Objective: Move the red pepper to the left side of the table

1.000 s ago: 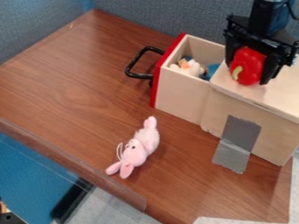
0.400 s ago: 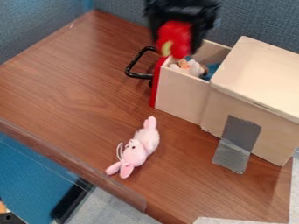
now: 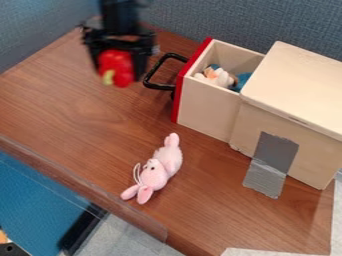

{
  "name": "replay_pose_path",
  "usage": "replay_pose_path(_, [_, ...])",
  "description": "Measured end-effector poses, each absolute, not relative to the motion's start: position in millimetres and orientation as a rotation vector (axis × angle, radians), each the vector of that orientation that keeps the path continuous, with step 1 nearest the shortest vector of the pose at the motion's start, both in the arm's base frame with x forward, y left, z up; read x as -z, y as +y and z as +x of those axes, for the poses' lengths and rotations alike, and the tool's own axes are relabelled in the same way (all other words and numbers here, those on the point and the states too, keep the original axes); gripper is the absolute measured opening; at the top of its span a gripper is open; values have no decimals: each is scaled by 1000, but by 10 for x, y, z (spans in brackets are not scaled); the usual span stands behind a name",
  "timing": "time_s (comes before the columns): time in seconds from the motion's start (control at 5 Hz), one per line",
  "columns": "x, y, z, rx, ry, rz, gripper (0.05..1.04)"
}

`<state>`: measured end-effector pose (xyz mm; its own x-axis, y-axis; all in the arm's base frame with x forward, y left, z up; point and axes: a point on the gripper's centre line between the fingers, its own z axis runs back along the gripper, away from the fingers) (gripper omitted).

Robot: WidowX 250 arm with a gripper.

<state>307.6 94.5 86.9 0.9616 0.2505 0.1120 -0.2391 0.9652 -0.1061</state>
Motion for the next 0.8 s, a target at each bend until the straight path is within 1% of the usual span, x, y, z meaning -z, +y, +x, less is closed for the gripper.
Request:
replay_pose_path(0.2, [-717,1352,2878,-233,-155,-48,879])
replay_pose_path(0.4, [-576,1421,2773,-167,-155,-13,879])
replay_pose_path(0.6, [-398,1516,2627,-141,-136,2,879])
replay_pose_path(0.8, [-324,1579,2519,-139,-137,-7,879])
